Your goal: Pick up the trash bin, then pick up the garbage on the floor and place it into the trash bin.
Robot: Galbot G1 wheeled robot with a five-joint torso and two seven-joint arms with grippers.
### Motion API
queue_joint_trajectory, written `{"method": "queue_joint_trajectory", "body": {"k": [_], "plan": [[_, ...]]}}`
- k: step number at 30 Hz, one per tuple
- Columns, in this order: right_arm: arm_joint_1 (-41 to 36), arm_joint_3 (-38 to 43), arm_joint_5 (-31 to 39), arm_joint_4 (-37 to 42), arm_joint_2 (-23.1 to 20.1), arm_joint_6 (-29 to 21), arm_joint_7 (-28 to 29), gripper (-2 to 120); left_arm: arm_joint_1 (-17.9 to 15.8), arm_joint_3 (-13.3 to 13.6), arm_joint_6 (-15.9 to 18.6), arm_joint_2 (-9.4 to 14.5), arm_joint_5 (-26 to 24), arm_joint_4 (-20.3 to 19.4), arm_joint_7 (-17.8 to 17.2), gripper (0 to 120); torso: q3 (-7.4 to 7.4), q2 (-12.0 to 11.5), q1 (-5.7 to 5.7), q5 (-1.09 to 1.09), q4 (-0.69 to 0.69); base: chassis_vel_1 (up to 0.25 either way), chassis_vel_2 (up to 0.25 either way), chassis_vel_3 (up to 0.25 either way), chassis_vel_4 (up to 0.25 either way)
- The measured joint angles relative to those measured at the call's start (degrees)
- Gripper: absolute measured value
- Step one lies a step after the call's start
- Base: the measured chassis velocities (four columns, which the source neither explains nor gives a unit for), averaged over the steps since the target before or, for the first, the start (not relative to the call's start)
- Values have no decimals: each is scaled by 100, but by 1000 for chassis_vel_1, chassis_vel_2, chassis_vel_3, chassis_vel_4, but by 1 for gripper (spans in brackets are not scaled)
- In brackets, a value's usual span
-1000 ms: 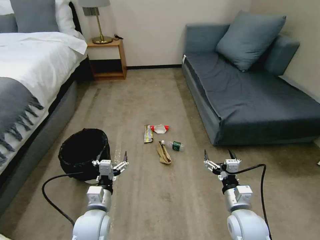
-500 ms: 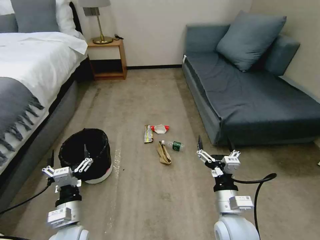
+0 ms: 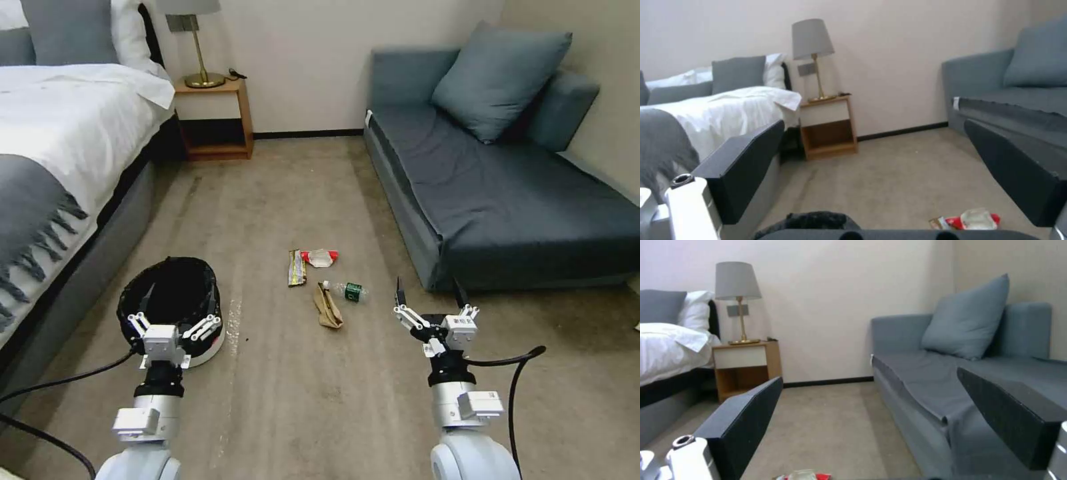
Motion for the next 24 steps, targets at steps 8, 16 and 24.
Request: {"method": "queue_joint_trajectory", "body": {"k": [8,16,24], "plan": [[46,52,46,-70,26,18,52,100,-448,-256,490,766,-1112,338,40,100,0,0,0,-1,-1,0,0,0,0],[83,41,48,-56,25,-6,61,100,-860,-490,944,1460,-2131,654,83,100,0,0,0,-1,0,0,0,0,0],[82,30,55,-73,31,-6,80,100,-1239,-686,1243,2098,-3185,1016,134,100,0,0,0,-2,0,0,0,0,0]]}}
